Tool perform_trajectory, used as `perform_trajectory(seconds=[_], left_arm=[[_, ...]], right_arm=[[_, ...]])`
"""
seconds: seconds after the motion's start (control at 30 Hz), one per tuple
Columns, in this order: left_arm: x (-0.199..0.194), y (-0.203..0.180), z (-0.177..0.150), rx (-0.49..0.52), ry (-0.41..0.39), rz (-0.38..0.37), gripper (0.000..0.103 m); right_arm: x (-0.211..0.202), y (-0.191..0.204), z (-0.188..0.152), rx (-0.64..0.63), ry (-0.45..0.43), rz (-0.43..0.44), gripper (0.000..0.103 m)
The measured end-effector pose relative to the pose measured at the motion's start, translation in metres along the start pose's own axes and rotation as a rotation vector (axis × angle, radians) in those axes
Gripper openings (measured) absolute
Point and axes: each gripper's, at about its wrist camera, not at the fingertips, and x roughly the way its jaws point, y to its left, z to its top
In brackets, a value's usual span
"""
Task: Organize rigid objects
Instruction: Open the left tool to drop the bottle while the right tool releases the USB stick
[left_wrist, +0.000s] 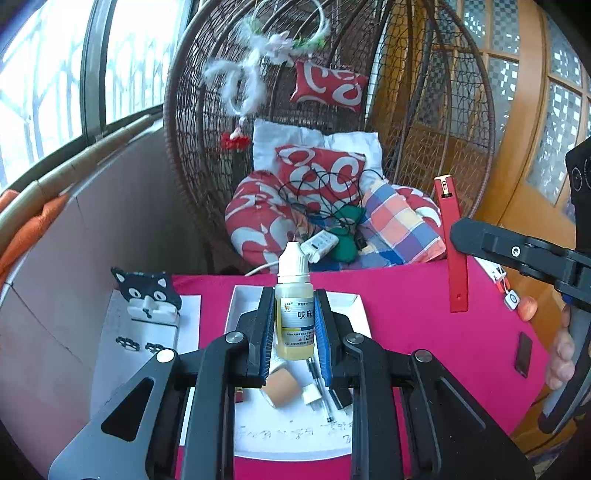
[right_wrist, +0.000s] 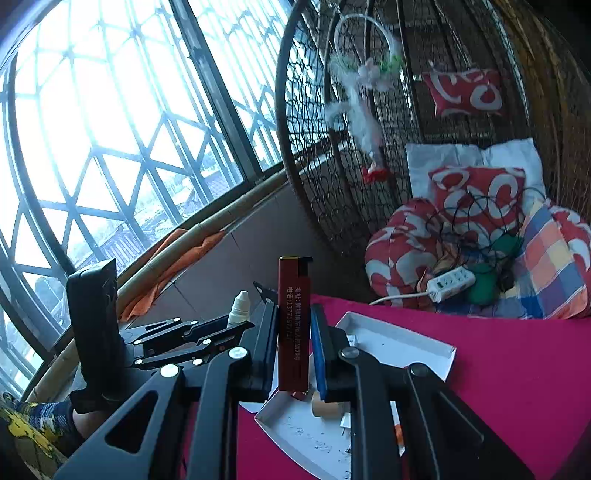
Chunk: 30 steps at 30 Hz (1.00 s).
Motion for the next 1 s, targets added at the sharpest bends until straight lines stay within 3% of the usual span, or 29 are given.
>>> perform_trajectory(seconds=[0.23,0.47,0.67,0.83,1.0], left_arm=[[0.037,0.026,-0.009,-0.06,0.096,-0.026,0.019],[0.107,0.05,-0.038,-0.155,0.307,-0.056,0.019],[0.154,0.032,-0.068,-0.112,0.456,-0.047,0.019],[0.172,0.019,-0.079,-0.07,0.522,-0.04,0.019],[0.174,0.007,-0.087,-0.037,0.55,-0.033,0.019]], right_arm=[[0.029,-0.001,-0.005,-0.021,0.061,-0.044,0.016],[0.083,-0.033,-0.036,0.023,0.22,-0.129,0.016],[0.126,-0.067,-0.076,0.091,0.368,-0.192,0.016],[0.152,-0.085,-0.104,0.118,0.47,-0.237,0.016],[0.157,-0.09,-0.118,0.124,0.502,-0.262,0.017]])
